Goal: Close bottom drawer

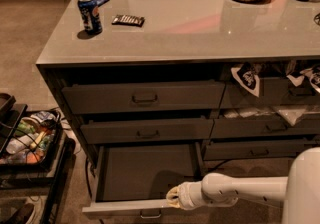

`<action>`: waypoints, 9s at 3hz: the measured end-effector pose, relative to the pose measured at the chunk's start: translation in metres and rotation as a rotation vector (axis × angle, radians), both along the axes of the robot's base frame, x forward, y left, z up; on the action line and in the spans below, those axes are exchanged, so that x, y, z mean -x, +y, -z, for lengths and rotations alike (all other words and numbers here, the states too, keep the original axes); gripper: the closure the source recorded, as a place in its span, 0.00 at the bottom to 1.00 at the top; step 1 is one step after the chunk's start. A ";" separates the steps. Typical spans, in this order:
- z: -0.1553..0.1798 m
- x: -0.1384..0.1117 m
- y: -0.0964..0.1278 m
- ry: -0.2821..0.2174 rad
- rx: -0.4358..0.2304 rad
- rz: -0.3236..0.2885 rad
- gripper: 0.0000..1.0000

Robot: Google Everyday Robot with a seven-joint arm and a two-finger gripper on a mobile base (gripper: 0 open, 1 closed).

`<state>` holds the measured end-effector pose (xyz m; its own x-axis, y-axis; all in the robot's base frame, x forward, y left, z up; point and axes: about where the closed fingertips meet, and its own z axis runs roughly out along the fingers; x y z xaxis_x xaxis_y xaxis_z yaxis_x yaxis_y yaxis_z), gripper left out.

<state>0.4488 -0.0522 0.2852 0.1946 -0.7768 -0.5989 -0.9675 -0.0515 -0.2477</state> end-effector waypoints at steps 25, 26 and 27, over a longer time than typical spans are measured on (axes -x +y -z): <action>0.145 -0.223 -0.079 -0.504 0.065 0.254 1.00; 0.144 -0.232 -0.066 -0.528 0.072 0.230 1.00; 0.141 -0.248 -0.054 -0.555 0.064 0.225 1.00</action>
Offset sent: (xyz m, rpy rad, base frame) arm -0.0185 -0.0270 -0.0591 -0.1063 0.0289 -0.0031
